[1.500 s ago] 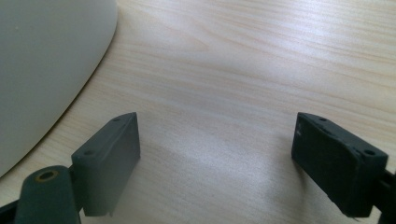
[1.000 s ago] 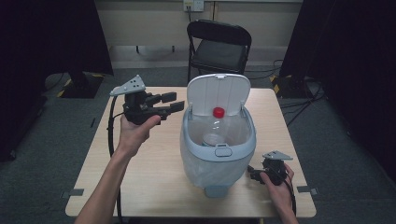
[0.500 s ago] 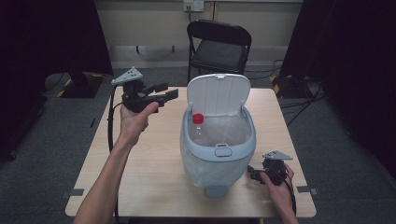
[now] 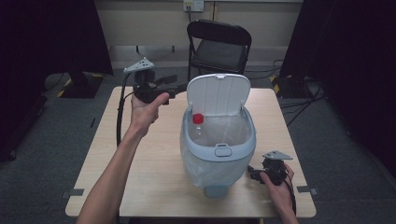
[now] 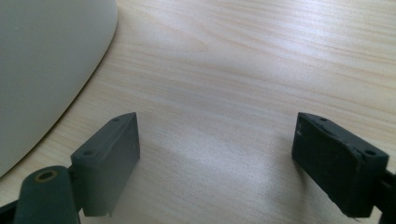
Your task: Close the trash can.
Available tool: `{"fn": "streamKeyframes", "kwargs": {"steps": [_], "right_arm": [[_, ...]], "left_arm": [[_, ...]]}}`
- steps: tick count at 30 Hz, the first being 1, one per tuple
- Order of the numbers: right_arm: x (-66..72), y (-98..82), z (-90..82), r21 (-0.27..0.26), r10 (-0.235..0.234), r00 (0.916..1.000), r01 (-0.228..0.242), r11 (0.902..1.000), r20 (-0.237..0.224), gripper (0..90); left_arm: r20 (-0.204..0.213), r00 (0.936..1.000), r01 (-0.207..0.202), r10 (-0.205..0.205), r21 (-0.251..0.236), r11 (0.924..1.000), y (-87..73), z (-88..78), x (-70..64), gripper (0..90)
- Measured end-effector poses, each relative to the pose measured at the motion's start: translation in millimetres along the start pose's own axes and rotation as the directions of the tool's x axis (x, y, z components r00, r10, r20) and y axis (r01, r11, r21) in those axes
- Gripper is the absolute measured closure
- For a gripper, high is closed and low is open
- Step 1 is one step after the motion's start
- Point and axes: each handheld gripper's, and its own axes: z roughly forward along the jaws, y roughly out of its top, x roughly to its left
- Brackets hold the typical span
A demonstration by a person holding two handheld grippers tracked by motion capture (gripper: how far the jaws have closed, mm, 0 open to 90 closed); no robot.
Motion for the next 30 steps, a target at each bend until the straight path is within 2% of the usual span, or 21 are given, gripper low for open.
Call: {"fn": "streamKeyframes", "kwargs": {"steps": [2,4,7,11,14,16,18,20,21,23,25,28,30], "right_arm": [[-0.1,0.0,0.0,0.000,-0.001,1.0000,0.001,1.0000,-0.001,13.9],[-0.1,0.0,0.0,0.000,-0.001,1.0000,0.001,1.0000,-0.001,13.9],[-0.2,0.1,0.0,0.000,-0.002,1.0000,0.002,1.0000,-0.001,13.8],[-0.3,0.9,0.9,0.001,-0.003,1.0000,0.003,1.0000,0.001,13.5],[-0.2,1.5,1.6,0.001,-0.002,1.0000,0.002,1.0000,0.002,13.4],[-0.2,1.4,1.6,0.001,-0.003,1.0000,0.003,1.0000,0.003,13.4],[-0.1,1.4,1.5,0.001,-0.004,1.0000,0.004,1.0000,0.004,13.5],[-0.1,1.4,1.6,0.001,-0.004,1.0000,0.004,1.0000,0.004,13.5],[-0.1,1.4,1.6,0.001,-0.003,1.0000,0.003,1.0000,0.004,13.5],[-0.1,1.4,1.6,0.001,-0.003,1.0000,0.003,1.0000,0.004,13.5],[-0.2,1.4,1.6,0.001,-0.003,1.0000,0.003,1.0000,0.004,13.4],[-0.2,1.4,1.6,0.001,-0.003,1.0000,0.003,1.0000,0.003,13.4],[-0.2,1.4,1.6,0.001,-0.003,1.0000,0.003,1.0000,0.003,13.4]], "left_arm": [[0.010,0.9999,0.008,-0.008,-0.004,1.0000,-0.1,-0.1,0.5,31.2],[0.044,0.9988,0.024,-0.023,-0.002,0.9997,-1.5,0.3,2.5,30.7],[0.042,0.9991,0.007,-0.007,-0.015,0.9999,-4.3,-0.6,1.3,30.8],[0.087,0.9961,0.009,-0.008,-0.009,0.9999,-4.9,-0.1,-1.4,32.1],[0.090,0.9959,0.000,0.000,0.003,1.0000,-5.0,-2.9,-6.2,32.1],[0.128,0.9918,-0.009,0.007,0.015,0.9998,-6.6,-5.7,-12.6,32.3],[0.151,0.9879,-0.044,0.037,0.044,0.9981,-7.0,-5.1,-21.3,31.4],[0.135,0.9885,-0.077,0.068,0.065,0.9949,-7.0,-3.6,-31.9,30.1],[0.160,0.9845,-0.085,0.072,0.079,0.9932,-8.1,-2.9,-37.3,30.1],[0.152,0.9840,-0.107,0.093,0.090,0.9902,-11.9,-0.5,-47.0,27.9],[0.162,0.9796,-0.136,0.118,0.104,0.9852,-17.4,1.8,-56.2,27.1],[0.179,0.9746,-0.157,0.134,0.117,0.9808,-24.5,6.2,-68.7,24.5],[0.185,0.9712,-0.177,0.150,0.137,0.9746,-28.4,9.6,-76.4,23.8]]}}
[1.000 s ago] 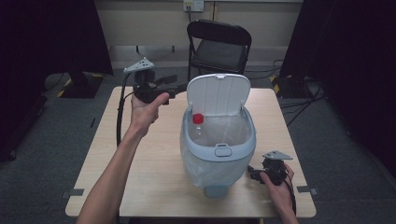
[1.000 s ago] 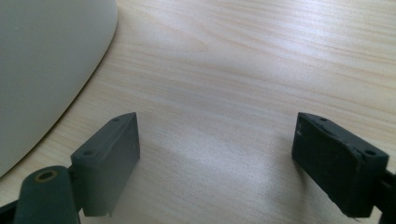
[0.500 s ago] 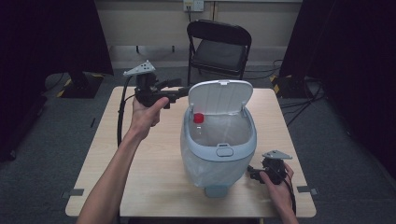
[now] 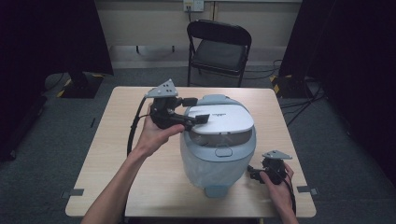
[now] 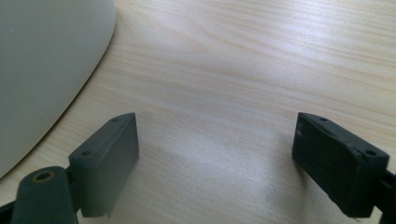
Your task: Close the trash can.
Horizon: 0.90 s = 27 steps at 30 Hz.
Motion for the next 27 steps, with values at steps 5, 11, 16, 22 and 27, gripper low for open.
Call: {"fn": "streamKeyframes", "kwargs": {"steps": [5,11,16,22,27], "right_arm": [[0.1,0.0,0.0,0.000,0.000,1.0000,0.000,1.0000,0.001,13.5],[0.1,0.0,0.0,0.000,0.000,1.0000,0.000,1.0000,0.001,13.4],[0.2,-0.1,0.0,0.000,0.000,1.0000,0.000,1.0000,0.002,13.5],[0.6,-0.3,-0.3,0.000,0.001,1.0000,-0.001,1.0000,0.004,13.5],[0.5,-0.2,-0.2,0.000,0.001,1.0000,-0.001,1.0000,0.004,13.5]], "left_arm": [[0.025,0.9949,-0.099,0.098,0.047,0.9940,-8.1,14.3,-17.8,24.5],[0.045,0.9909,-0.128,0.126,0.045,0.9907,-10.9,18.5,-29.3,22.1],[0.031,0.9779,-0.208,0.206,0.084,0.9744,-9.0,21.8,-41.8,22.3],[0.050,0.9840,-0.174,0.171,0.053,0.9834,-13.3,19.3,-35.0,22.7],[0.027,0.9912,-0.130,0.130,0.024,0.9912,-17.1,13.7,-29.9,22.7]]}}
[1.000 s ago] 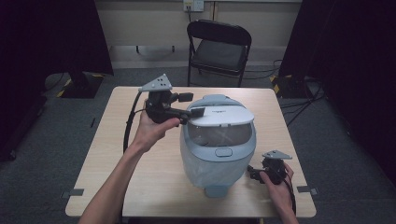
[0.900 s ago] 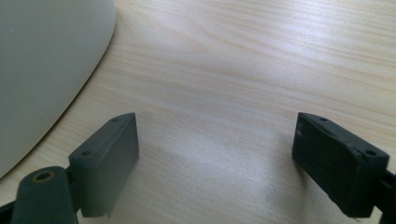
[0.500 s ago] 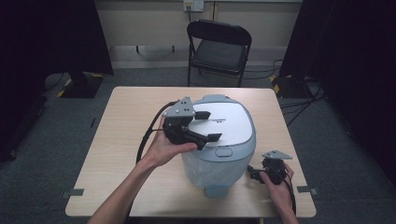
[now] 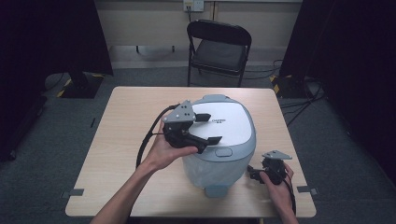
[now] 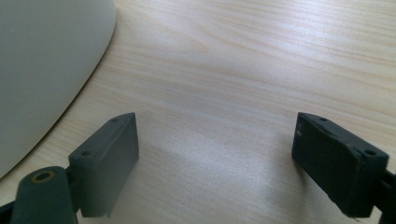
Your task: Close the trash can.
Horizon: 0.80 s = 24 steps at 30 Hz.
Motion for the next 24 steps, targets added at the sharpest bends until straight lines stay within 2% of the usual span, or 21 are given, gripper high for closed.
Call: {"fn": "streamKeyframes", "kwargs": {"steps": [3,4,6,9,12,13,16,17,20,22,24], "right_arm": [[0.0,0.0,0.0,0.000,-0.001,1.0000,0.001,1.0000,0.000,13.4],[0.0,0.0,0.0,0.000,0.000,1.0000,0.000,1.0000,0.000,13.4],[-0.1,0.0,0.1,-0.001,-0.001,1.0000,0.001,1.0000,-0.001,13.4],[0.0,0.0,0.0,-0.001,-0.001,1.0000,0.001,1.0000,0.000,13.5],[0.1,0.0,0.0,0.000,0.000,1.0000,0.000,1.0000,0.000,13.5],[0.1,0.0,0.0,-0.001,0.000,1.0000,0.000,1.0000,0.000,13.4],[0.1,0.0,0.0,0.000,0.000,1.0000,0.000,1.0000,0.000,13.5],[0.2,0.0,0.0,0.000,0.000,1.0000,0.000,1.0000,0.001,13.5],[0.2,0.0,0.0,0.000,0.000,1.0000,0.000,1.0000,0.001,13.5],[0.2,0.0,0.0,0.000,0.000,1.0000,0.000,1.0000,0.001,13.5],[0.1,0.0,0.0,-0.001,0.000,1.0000,0.000,1.0000,0.001,13.5]], "left_arm": [[0.000,0.9986,0.053,-0.053,-0.020,0.9984,-3.7,-8.9,9.3,23.0],[-0.019,0.9971,0.073,-0.074,-0.034,0.9967,-5.5,-14.2,12.8,23.0],[-0.053,0.9947,0.085,-0.088,-0.055,0.9949,-9.0,-24.9,18.2,22.9],[-0.081,0.9901,0.110,-0.115,-0.064,0.9919,-16.7,-40.5,28.0,22.7],[-0.114,0.9826,0.139,-0.147,-0.072,0.9877,-25.7,-55.3,36.6,22.4],[-0.149,0.9760,0.149,-0.159,-0.073,0.9861,-29.6,-62.0,38.5,22.5],[-0.211,0.9638,0.155,-0.163,-0.053,0.9865,-41.4,-75.8,42.7,23.0],[-0.219,0.9618,0.158,-0.164,-0.045,0.9864,-46.6,-79.9,44.8,22.8],[-0.267,0.9463,0.183,-0.182,-0.019,0.9829,-64.7,-91.5,50.1,22.2],[-0.289,0.9364,0.209,-0.199,0.002,0.9780,-78.4,-98.9,54.0,21.9],[-0.288,0.9312,0.235,-0.224,0.007,0.9719,-93.1,-105.2,57.2,21.8]]}}
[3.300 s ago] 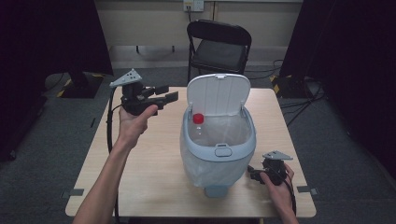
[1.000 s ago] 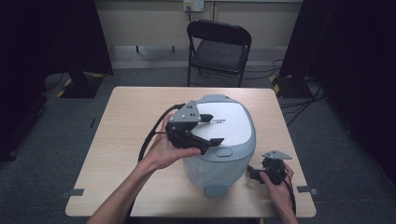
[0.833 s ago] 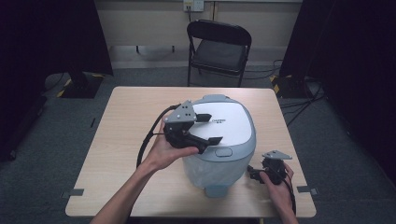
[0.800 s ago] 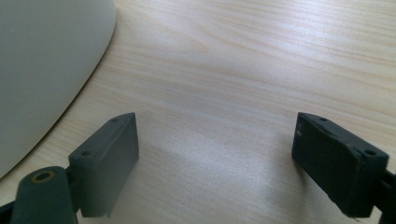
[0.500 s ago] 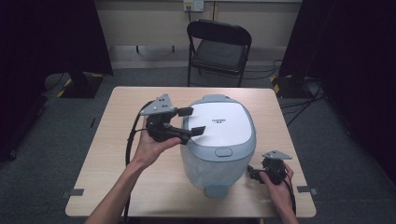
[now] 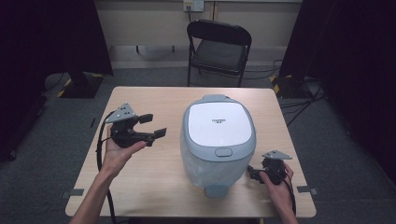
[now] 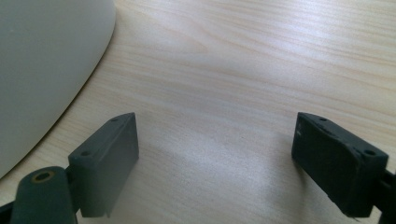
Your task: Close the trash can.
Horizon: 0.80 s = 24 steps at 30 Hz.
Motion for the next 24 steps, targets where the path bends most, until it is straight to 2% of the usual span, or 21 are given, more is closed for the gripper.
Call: {"fn": "streamKeyframes", "kwargs": {"steps": [5,7,9,12,16,18,19,21,22,24], "right_arm": [[0.1,0.0,0.0,0.000,0.001,1.0000,-0.001,1.0000,0.000,13.5],[0.1,0.0,0.0,0.000,0.001,1.0000,-0.001,1.0000,0.000,13.5],[0.1,0.0,0.0,0.000,0.001,1.0000,-0.001,1.0000,0.000,13.5],[0.1,0.0,0.0,0.000,0.001,1.0000,-0.001,1.0000,0.000,13.5],[0.0,0.0,0.0,0.000,0.000,1.0000,0.000,1.0000,0.000,13.5],[0.1,0.0,0.0,0.000,0.001,1.0000,-0.001,1.0000,0.000,13.5],[0.1,0.0,0.0,0.000,0.001,1.0000,-0.001,1.0000,0.000,13.5],[0.1,0.0,0.0,0.000,0.001,1.0000,-0.001,1.0000,0.000,13.5],[0.1,0.0,0.0,0.000,0.000,1.0000,0.000,1.0000,0.000,13.5],[0.1,0.0,0.0,0.000,0.000,1.0000,0.000,1.0000,0.000,13.5]], "left_arm": [[-0.045,0.9977,0.052,-0.051,0.031,0.9981,-30.6,-7.6,15.5,18.7],[-0.077,0.9945,0.074,-0.071,0.043,0.9963,-43.1,-9.5,21.7,18.6],[-0.090,0.9908,0.106,-0.101,0.053,0.9929,-52.4,-9.4,26.4,18.5],[-0.133,0.9852,0.121,-0.109,0.088,0.9887,-72.0,-9.9,34.2,18.5],[-0.188,0.9752,0.149,-0.118,0.163,0.9752,-103.1,-5.7,42.0,19.7],[-0.199,0.9670,0.195,-0.160,0.173,0.9655,-118.9,-4.9,42.8,21.9],[-0.217,0.9631,0.204,-0.160,0.200,0.9584,-124.8,-2.7,40.5,21.8],[-0.235,0.9635,0.183,-0.129,0.227,0.9565,-131.3,0.7,37.6,21.4],[-0.241,0.9650,0.166,-0.104,0.255,0.9527,-135.8,2.7,37.7,21.4],[-0.246,0.9639,0.172,-0.103,0.281,0.9441,-143.3,6.0,40.5,21.4]]}}
